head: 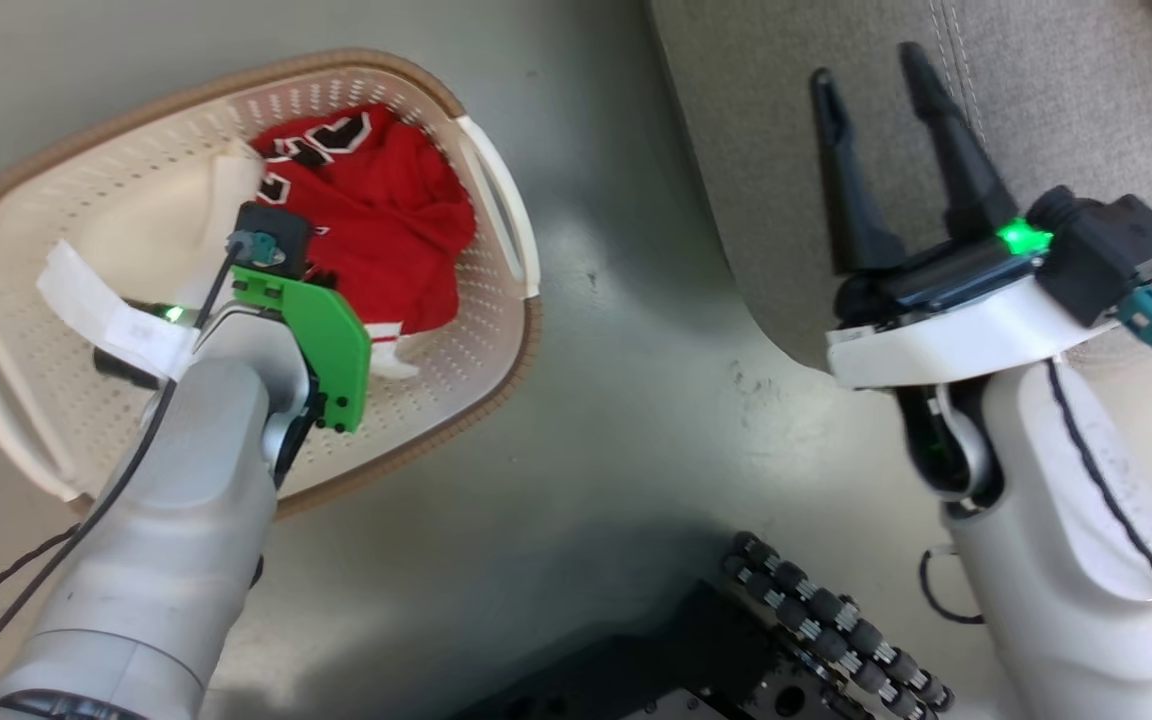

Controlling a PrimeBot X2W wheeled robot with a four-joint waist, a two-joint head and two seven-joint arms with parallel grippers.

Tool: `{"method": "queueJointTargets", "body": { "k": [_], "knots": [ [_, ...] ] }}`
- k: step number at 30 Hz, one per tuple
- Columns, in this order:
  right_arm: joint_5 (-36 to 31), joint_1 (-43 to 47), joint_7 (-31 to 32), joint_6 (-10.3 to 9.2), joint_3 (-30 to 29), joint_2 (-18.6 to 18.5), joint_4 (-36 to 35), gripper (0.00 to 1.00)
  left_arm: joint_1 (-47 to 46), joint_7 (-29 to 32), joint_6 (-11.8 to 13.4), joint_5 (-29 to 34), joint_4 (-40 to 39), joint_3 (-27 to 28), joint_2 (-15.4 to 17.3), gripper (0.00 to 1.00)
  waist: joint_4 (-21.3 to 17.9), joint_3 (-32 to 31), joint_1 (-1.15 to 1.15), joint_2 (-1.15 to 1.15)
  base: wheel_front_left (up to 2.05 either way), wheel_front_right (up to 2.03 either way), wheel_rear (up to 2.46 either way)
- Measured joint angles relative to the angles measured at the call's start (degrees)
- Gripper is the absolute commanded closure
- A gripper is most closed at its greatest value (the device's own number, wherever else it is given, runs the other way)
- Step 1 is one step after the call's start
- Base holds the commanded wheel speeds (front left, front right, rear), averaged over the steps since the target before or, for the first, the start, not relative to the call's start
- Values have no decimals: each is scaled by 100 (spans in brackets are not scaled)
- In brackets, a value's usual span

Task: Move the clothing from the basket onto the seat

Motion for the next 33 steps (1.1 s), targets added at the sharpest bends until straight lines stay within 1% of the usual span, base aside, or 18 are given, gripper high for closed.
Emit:
{"method": "queueJointTargets", "body": {
  "k": [5,14,15,16,21,23,26,28,33],
  "knots": [
    [-90,1,0,-1,-162,-187,157,0,-9,-334,-24,-8,-49,-19,-136,100,227,-222,0,0,0,0,0],
    [-280,0,0,16,-216,-387,463,0,45,-991,-63,-252,-91,-25,-175,100,684,-767,-1,0,0,0,0],
    [-280,0,0,16,-216,-387,463,0,45,-991,-63,-252,-91,-25,-175,100,684,-767,-1,0,0,0,0],
    [-297,0,0,51,-215,-400,506,0,83,-1058,-64,-265,-105,-26,-179,100,737,-836,-1,0,0,0,0],
    [-342,0,0,60,-214,-475,705,0,326,-1369,-66,-363,-159,-40,-196,100,1006,-1200,-1,0,0,0,0],
    [-365,0,0,111,-212,-528,826,0,450,-1546,-67,-454,-200,-59,-205,100,1163,-1432,-1,0,0,0,0],
    [-399,0,0,127,-157,-530,950,0,580,-1707,-68,-584,-214,-64,-216,100,1310,-1674,-1,0,0,0,0],
    [-405,-1,0,176,-111,-527,1024,0,678,-1805,-74,-613,-237,-66,-219,100,1400,-1841,-1,0,0,0,0],
    [-453,-1,0,213,-54,-514,1245,0,931,-1881,-114,-795,-435,-137,-221,100,1593,-2264,-1,0,0,0,0]
  ]
}}
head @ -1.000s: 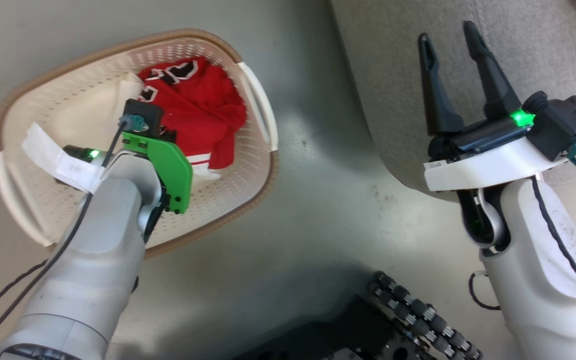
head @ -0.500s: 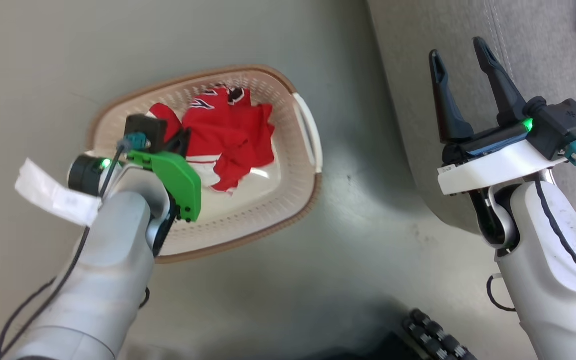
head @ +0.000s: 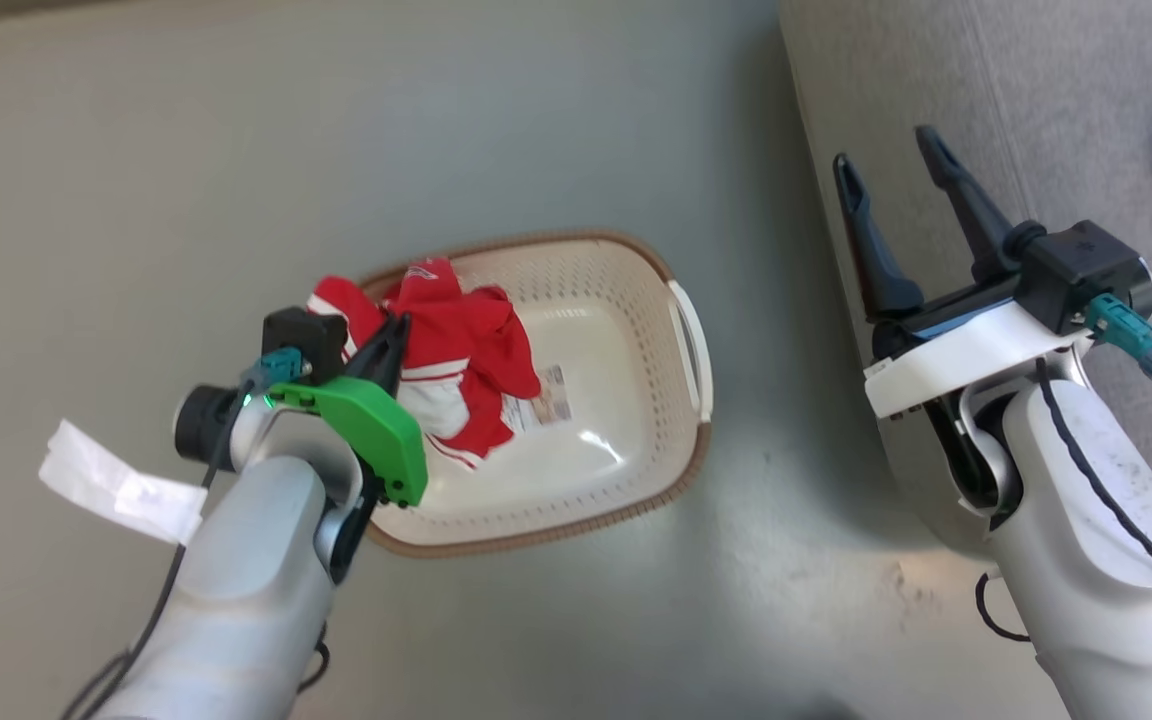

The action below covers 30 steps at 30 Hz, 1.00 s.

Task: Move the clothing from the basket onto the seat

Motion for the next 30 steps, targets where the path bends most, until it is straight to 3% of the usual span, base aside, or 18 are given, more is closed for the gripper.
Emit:
{"method": "queueJointTargets", "body": {
  "k": [17,30],
  "knots": [
    [76,436,0,47,31,134,687,0,421,-151,0,-213,-1006,36,-15,100,414,-1390,0,0,0,0,0],
    [208,1000,0,47,5,189,950,0,498,-168,32,-52,-2738,553,-23,100,572,-2196,0,0,0,0,0]
  ]
}}
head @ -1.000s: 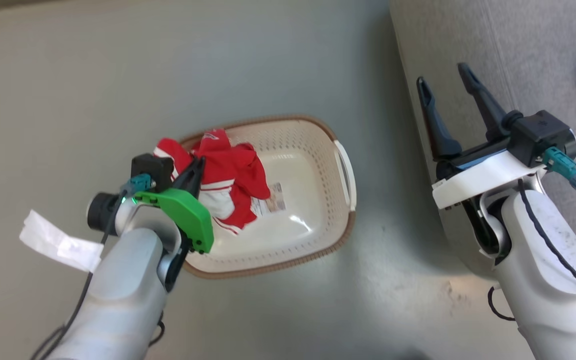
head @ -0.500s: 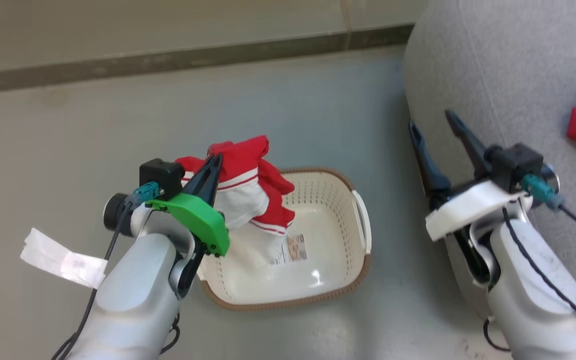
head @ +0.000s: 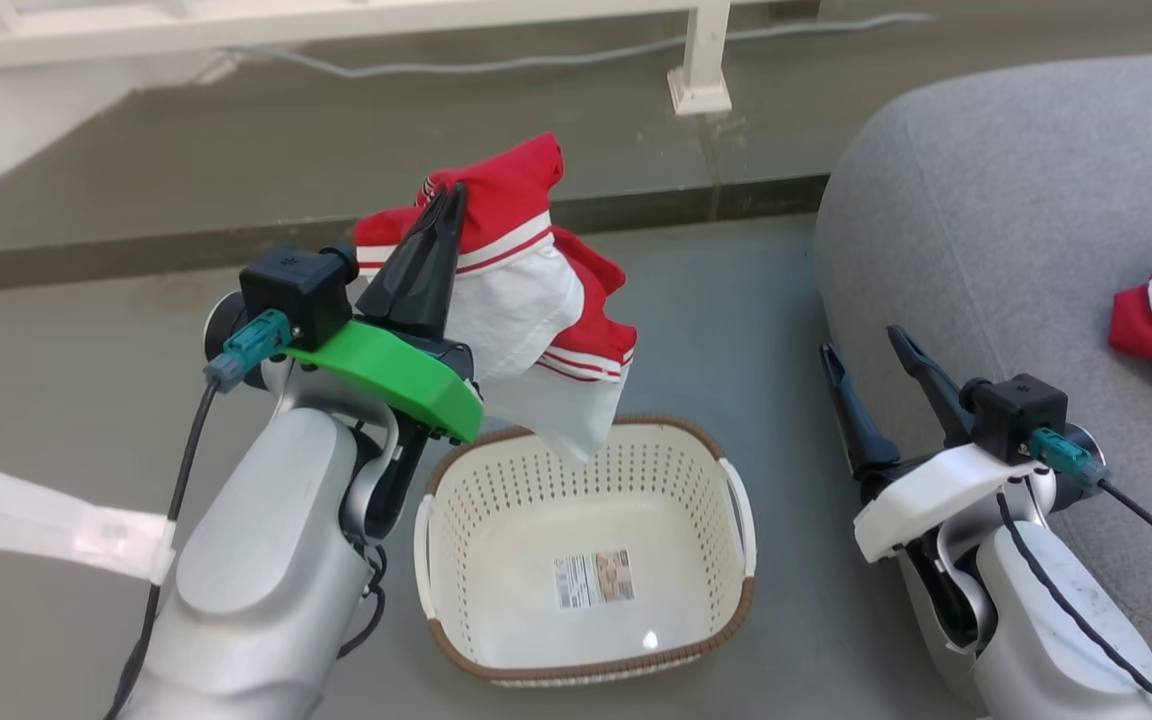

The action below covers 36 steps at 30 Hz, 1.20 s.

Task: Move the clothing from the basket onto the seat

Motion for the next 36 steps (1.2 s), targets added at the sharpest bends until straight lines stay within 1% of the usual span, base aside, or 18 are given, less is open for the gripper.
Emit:
{"method": "queueJointTargets", "body": {
  "k": [7,9,16,22,26,36],
  "knots": [
    [8,147,0,0,8,42,19,0,182,0,60,79,-668,46,0,100,-14,-289,0,0,0,0,0],
    [8,190,0,0,15,71,13,0,202,-1,77,201,-861,46,0,100,-42,-336,0,0,0,0,0],
    [58,316,0,-5,-2,125,-27,0,399,-1,77,224,-1461,-133,2,100,-122,-409,0,0,0,0,0],
    [62,466,0,-8,0,149,-53,0,756,-1,76,215,-1635,-397,5,100,-163,-454,0,0,0,0,0],
    [94,467,0,-9,4,154,-93,0,874,-1,78,215,-1722,-457,10,100,-180,-470,0,0,0,0,0],
    [101,468,0,-15,4,156,-196,0,1009,11,176,230,-2018,-528,42,100,-199,-462,0,0,0,0,0]
  ]
}}
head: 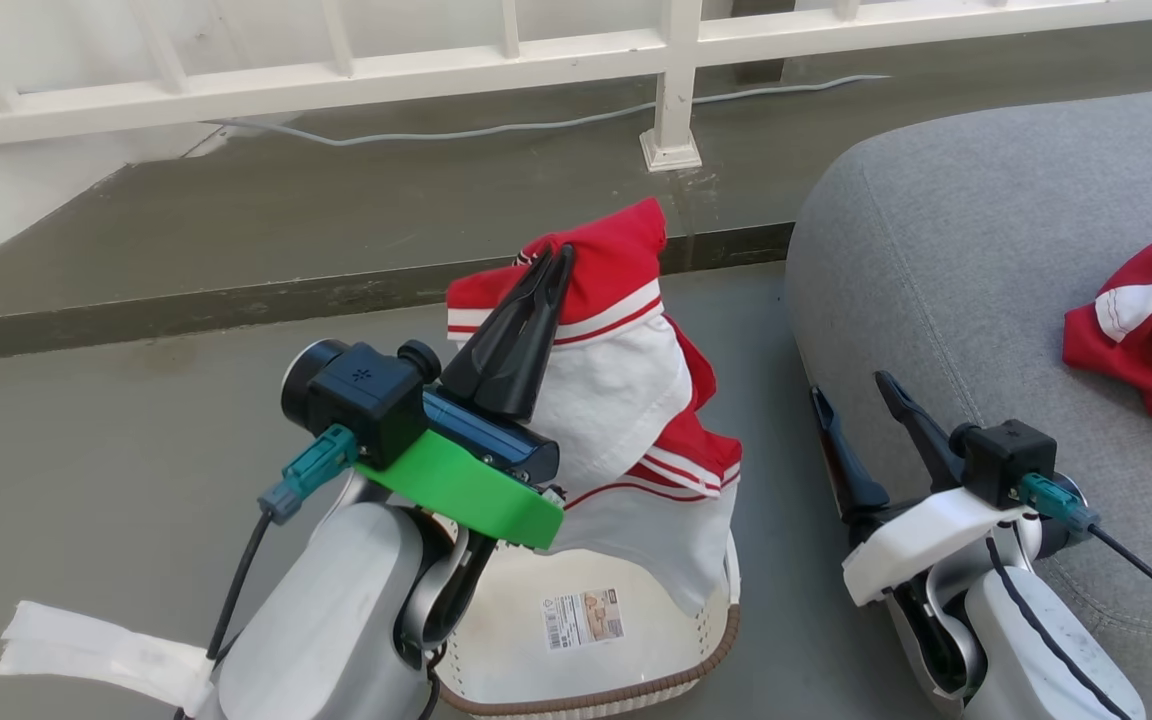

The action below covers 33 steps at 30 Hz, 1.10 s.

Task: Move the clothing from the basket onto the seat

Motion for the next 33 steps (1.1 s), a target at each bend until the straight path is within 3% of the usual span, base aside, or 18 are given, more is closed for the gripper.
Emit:
{"method": "queueJointTargets", "body": {
  "k": [8,15,16,21,33],
  "knots": [
    [0,-1,0,-18,-5,1,-115,0,101,53,52,22,-122,-4,34,100,-8,9,0,0,0,0,0],
    [-23,-76,0,-9,98,19,-671,0,113,75,103,31,-236,-11,46,100,-4,26,0,0,0,0,0],
    [-63,-251,0,19,179,38,-1057,0,116,118,120,38,-257,-15,52,100,-4,27,0,0,0,0,0],
    [-41,-400,-1,116,511,82,-1572,0,157,121,152,40,-266,-19,65,100,-15,14,0,0,0,0,0],
    [364,-328,555,219,1607,131,-1905,0,215,168,174,73,-388,-41,80,100,6,-26,0,0,0,0,0]
  ]
}}
